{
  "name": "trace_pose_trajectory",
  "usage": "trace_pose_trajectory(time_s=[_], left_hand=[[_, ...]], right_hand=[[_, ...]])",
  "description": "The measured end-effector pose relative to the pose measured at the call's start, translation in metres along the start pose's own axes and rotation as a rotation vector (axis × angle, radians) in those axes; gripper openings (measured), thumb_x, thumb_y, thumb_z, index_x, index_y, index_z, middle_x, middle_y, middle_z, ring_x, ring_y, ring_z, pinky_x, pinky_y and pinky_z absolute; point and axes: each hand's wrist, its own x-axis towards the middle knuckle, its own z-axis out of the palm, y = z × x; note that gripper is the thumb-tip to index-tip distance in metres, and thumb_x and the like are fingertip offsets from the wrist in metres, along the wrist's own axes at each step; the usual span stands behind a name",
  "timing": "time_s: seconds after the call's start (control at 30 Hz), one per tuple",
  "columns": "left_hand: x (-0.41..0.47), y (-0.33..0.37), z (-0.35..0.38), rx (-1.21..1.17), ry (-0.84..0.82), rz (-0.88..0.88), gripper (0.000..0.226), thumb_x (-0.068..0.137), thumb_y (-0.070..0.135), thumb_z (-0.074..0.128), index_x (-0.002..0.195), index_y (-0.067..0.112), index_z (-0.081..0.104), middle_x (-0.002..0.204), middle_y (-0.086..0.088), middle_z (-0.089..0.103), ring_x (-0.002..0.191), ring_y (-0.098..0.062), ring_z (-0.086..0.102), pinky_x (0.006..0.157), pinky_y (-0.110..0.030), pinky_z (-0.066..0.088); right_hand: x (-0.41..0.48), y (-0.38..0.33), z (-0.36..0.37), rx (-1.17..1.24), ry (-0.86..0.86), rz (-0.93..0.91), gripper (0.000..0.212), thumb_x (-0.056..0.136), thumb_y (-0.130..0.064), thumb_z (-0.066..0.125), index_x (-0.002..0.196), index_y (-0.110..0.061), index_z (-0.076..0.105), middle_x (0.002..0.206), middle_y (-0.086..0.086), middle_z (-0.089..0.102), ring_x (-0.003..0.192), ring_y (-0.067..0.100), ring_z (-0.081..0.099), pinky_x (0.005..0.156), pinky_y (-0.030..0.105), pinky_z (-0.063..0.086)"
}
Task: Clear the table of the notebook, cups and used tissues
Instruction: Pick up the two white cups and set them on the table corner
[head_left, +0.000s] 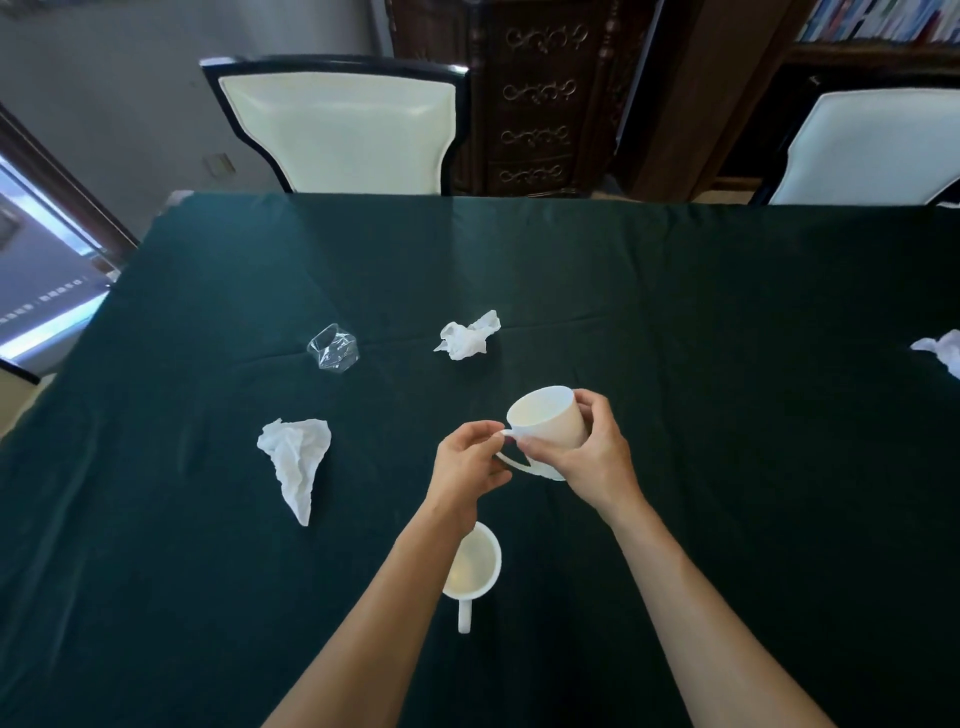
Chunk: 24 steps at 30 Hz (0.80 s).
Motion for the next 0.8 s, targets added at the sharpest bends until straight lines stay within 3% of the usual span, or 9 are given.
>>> trace_pose_trajectory(time_s=[0.17,0.3,0.57,0.8], left_hand=[[-0.037,-0.013,0.017,-0.047,-0.055,0.067,0.024,0.103,0.017,0.064,0.126,0.015,0.072,0.106,-0.004,0.076,0.085,-0.014,0.069,0.075,-0.026,0.060],[-0.066,-0.032,0.026,-0.038,-0.063,0.118,0.023,0.104,0.016,0.062,0.124,0.019,0.075,0.107,0.002,0.082,0.084,-0.006,0.073,0.074,-0.023,0.059],[-0.106,-0.069,0.029,0.021,0.022,0.140,0.033,0.099,0.018,0.071,0.132,0.018,0.068,0.120,0.006,0.081,0.105,-0.004,0.076,0.078,-0.020,0.060],[-0.125,-0.104,0.030,0.090,0.083,0.125,0.027,0.097,0.013,0.073,0.124,0.013,0.074,0.096,0.006,0.085,0.096,-0.011,0.080,0.081,-0.026,0.064]], right_hand=[[-0.018,-0.004,-0.018,-0.027,0.080,-0.057,0.087,0.050,-0.055,0.096,0.122,-0.044,0.048,0.129,-0.008,0.043,0.112,0.008,0.053,0.082,0.013,0.044],[-0.034,0.002,-0.034,-0.083,0.062,-0.125,0.091,0.049,-0.051,0.098,0.127,-0.033,0.055,0.127,-0.009,0.050,0.115,0.011,0.056,0.095,0.030,0.053],[-0.064,0.018,-0.052,-0.222,-0.129,-0.103,0.089,0.048,-0.055,0.090,0.127,-0.034,0.057,0.117,-0.014,0.065,0.108,0.011,0.063,0.081,0.021,0.050],[-0.080,0.036,-0.050,-0.322,-0.293,-0.085,0.093,0.052,-0.040,0.093,0.136,-0.034,0.052,0.130,-0.008,0.055,0.117,0.016,0.057,0.094,0.032,0.052]])
